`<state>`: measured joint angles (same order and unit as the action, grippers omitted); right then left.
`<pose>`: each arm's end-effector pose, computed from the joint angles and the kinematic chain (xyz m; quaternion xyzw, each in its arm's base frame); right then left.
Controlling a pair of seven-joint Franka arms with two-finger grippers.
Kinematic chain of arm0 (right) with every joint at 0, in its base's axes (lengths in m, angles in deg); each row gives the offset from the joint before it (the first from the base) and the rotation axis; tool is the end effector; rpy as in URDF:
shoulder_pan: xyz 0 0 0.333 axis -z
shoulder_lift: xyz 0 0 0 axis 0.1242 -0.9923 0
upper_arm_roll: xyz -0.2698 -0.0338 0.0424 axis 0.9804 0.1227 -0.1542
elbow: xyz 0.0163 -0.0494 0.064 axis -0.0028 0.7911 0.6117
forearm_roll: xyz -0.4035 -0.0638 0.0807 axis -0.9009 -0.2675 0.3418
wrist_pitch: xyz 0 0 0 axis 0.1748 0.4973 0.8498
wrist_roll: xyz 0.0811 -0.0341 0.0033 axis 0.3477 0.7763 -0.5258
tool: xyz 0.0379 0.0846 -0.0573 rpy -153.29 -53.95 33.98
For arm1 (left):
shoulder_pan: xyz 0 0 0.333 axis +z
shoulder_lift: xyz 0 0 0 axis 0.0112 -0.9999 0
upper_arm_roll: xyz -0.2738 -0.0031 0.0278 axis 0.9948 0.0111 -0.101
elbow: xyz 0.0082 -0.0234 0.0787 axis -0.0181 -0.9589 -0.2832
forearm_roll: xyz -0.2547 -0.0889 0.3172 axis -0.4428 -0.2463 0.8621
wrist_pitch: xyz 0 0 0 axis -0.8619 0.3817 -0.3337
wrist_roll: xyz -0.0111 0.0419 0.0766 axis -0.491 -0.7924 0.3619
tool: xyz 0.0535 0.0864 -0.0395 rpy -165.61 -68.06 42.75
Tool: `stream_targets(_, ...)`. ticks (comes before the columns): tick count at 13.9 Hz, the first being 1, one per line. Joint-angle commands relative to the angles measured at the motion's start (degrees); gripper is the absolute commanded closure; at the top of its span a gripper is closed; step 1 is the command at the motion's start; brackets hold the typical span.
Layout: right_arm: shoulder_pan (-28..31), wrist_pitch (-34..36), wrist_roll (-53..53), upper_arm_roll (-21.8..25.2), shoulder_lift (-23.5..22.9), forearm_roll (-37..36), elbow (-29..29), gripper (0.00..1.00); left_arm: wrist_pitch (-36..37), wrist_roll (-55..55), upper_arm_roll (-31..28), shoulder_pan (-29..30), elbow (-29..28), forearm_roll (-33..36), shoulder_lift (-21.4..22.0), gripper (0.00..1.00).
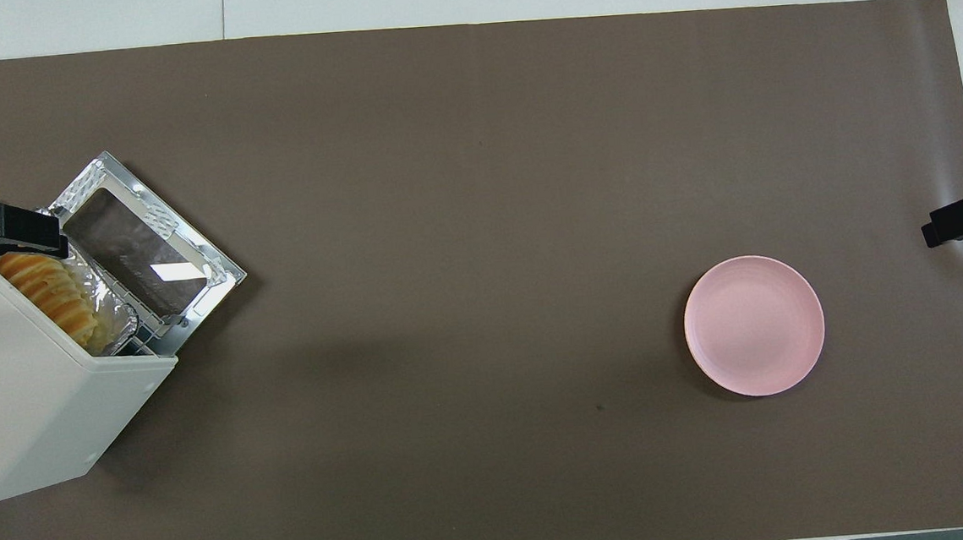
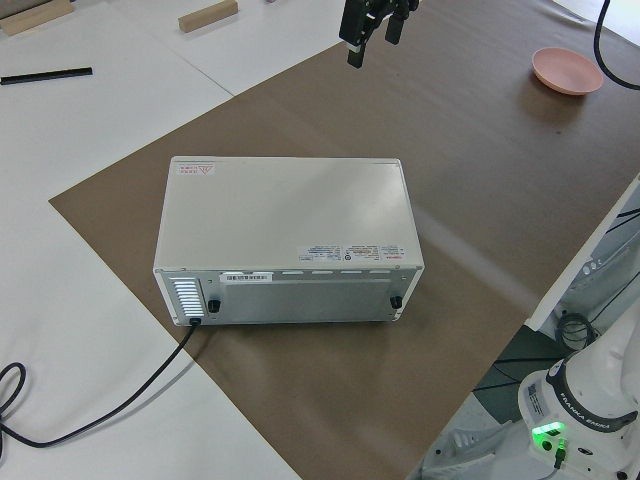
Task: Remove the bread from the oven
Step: 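Reach the left gripper into the toaster oven toward the foil tray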
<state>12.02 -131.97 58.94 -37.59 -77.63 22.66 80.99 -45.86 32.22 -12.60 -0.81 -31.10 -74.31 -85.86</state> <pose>0.5506 -0.0565 0.5652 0.9979 0.0425 -0.0483 0.0056 0.5837 -0.0398 0.5721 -0.9998 -0.0124 0.0108 0.0074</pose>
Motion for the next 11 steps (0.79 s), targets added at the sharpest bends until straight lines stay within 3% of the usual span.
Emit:
stream_targets(1,0.7,1.0,-1.0,-0.6,-0.3,-0.6,-0.8,0.0,7.8,10.3,-0.2,-2.1,18.5,2.1,-15.3,0.0)
stream_targets(2,0.7,1.0,-1.0,-0.6,-0.3,-0.6,-0.8,0.0,9.2,13.7,-0.3,-2.9,23.9,3.5,-20.0,0.0)
stream_targets(4,0.7,1.0,-1.0,-0.6,-0.3,-0.5,-0.8,0.0,6.4,20.6,-0.2,-3.8,25.4,7.8,-24.0,0.0)
stream_targets(8,1.4,1.0,-1.0,-0.4,-0.3,-0.5,-0.7,0.0,-11.3,26.5,-4.0,-3.3,6.7,12.1,-20.3,0.0)
stream_targets(11,1.3,1.0,-1.0,-0.3,-0.3,-0.6,-0.7,0.0,-15.5,30.7,-4.1,-2.1,-3.5,12.5,-15.8,0.0)
